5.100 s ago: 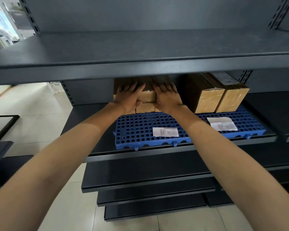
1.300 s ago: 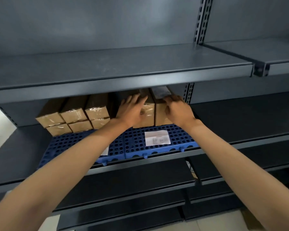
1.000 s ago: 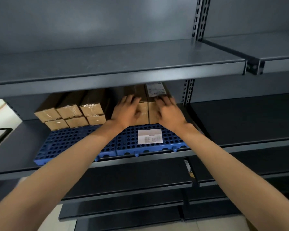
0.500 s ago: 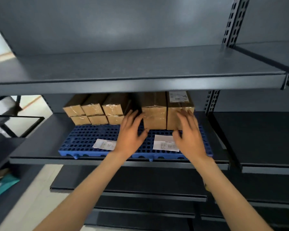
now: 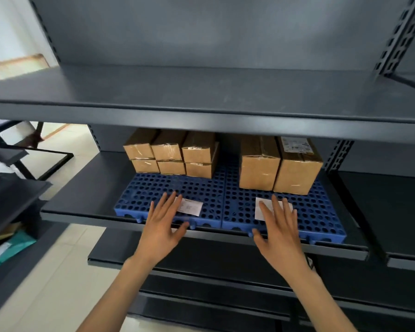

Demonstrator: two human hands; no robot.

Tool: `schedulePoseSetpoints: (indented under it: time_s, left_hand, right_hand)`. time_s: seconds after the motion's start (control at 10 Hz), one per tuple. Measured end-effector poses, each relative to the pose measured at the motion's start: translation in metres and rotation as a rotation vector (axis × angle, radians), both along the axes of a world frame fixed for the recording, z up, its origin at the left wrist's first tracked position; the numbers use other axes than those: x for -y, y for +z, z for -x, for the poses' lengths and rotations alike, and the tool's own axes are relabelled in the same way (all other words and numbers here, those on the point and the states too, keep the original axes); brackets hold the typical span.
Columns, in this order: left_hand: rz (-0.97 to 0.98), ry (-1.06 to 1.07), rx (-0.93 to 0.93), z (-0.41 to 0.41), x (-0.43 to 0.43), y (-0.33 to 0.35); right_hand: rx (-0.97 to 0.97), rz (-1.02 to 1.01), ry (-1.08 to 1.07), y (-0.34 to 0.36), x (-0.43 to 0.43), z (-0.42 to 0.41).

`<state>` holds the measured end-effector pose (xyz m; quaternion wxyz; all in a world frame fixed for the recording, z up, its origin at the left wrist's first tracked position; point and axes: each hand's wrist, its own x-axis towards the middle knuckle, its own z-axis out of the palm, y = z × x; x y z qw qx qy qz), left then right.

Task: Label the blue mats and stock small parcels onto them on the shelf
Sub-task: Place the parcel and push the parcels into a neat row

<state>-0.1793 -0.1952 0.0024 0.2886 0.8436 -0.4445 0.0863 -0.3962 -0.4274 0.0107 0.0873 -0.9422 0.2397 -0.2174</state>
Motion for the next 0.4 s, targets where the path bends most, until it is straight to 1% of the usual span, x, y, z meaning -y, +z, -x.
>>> schedulePoseSetpoints:
  time_s: [0.1, 0.3, 0.4]
  left_hand:
    - [-0.070, -0.040, 0.050, -0.010, -0.006, -0.004]
    - [-0.118, -0.133, 0.118, -0.026, -0.011, -0.006]
    - [-0.083, -0.183, 0.113, -0.025, -0.020, -0.004]
  right_hand:
    - [-0.057, 0.015, -0.043, -0.006, -0.005, -0.003]
    - [-0.009, 0.065, -0.129, 0.001, -0.029, -0.009]
    - [0.031, 0.065, -0.130, 0.005, -0.052, -0.015]
